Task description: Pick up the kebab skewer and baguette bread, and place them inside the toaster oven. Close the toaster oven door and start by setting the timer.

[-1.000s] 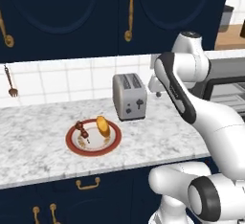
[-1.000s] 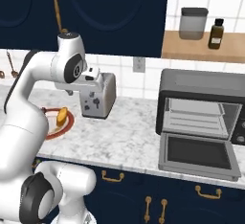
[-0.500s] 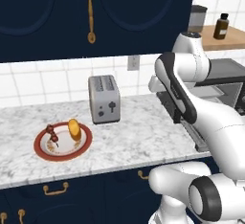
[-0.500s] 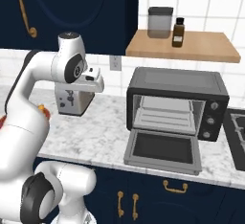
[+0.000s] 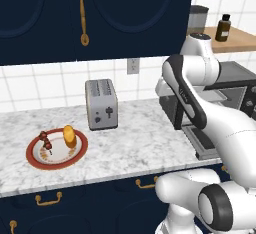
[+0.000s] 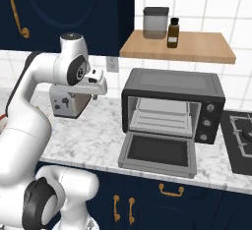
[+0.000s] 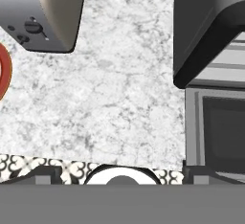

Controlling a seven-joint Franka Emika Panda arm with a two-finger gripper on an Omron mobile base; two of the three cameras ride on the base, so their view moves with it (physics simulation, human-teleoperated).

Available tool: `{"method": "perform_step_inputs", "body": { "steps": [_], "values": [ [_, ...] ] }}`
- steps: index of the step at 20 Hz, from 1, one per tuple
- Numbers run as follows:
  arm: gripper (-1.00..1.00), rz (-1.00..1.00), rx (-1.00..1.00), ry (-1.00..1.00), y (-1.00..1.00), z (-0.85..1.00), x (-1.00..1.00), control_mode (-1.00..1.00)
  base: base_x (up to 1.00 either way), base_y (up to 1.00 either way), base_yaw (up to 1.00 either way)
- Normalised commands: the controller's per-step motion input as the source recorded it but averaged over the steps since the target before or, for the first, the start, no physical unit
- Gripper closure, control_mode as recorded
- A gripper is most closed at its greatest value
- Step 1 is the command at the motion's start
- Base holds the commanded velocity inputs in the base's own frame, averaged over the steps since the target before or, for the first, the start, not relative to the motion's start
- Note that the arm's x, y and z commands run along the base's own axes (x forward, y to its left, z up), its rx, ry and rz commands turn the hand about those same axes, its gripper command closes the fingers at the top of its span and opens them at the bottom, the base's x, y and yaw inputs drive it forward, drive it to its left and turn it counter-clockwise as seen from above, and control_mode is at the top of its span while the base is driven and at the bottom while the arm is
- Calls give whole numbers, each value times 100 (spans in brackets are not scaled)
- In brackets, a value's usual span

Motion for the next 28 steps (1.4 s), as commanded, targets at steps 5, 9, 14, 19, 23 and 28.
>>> {"method": "perform_step_inputs", "body": {
  "steps": [5, 9, 14, 19, 23, 28],
  "values": [
    [-100, 0, 0, 0, 0, 0, 0, 100, 0, 0, 0],
    [-100, 0, 0, 0, 0, 0, 0, -100, 0, 0, 0],
    [-100, 0, 0, 0, 0, 0, 0, -100, 0, 0, 0],
    [-100, 7, 10, -10, -66, -39, -41, -100, 0, 0, 0],
    [-100, 23, 21, -48, -100, -46, -62, -100, 0, 0, 0],
    [-100, 19, 15, -50, -100, -41, -8, -100, 0, 0, 0]
  ]
}}
